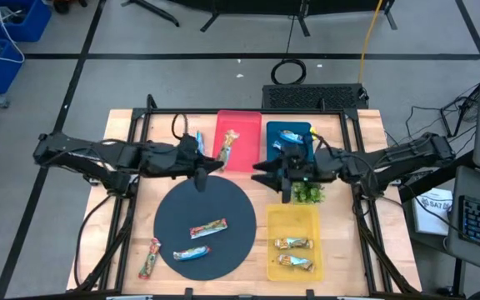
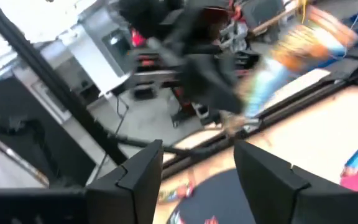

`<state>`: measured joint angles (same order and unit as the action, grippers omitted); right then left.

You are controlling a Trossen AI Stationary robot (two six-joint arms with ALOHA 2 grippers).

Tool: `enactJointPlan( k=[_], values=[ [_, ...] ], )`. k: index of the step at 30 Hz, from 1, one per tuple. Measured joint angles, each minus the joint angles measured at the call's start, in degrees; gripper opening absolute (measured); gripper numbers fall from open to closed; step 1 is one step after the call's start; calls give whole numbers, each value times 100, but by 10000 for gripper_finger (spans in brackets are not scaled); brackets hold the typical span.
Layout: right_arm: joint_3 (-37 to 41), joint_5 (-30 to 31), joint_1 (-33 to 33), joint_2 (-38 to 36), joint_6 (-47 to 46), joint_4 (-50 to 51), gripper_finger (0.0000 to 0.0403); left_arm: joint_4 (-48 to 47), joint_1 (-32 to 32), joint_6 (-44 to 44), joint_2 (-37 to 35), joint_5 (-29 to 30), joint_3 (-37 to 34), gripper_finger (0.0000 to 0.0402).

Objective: Pick and place Granola Bars by type
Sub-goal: Put the yellow granola bar into the yellow bin

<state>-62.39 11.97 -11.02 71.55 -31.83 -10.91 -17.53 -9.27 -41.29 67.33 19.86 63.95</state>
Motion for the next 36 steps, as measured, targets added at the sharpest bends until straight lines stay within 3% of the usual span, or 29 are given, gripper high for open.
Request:
enactJointPlan(
  k=[8,14,26,29,34,36],
  values=[
    [2,-19,196,408,270,-1316,232,603,-572,1644,50,108,537,17],
    [2,-18,196,615,422,-2108,231,608,-698,1719,182,79,567,17],
    [2,-28,194,627,305,-2060,216,1531,-606,1718,975,-232,554,17],
    [2,-158,194,628,72,-2034,185,1681,-582,1686,1056,-234,554,17],
    [2,-296,155,622,162,-2160,58,1975,-585,1712,1056,-252,554,16],
    [2,-282,79,618,353,-2225,43,2064,-585,1791,1051,-433,554,19]
  ],
)
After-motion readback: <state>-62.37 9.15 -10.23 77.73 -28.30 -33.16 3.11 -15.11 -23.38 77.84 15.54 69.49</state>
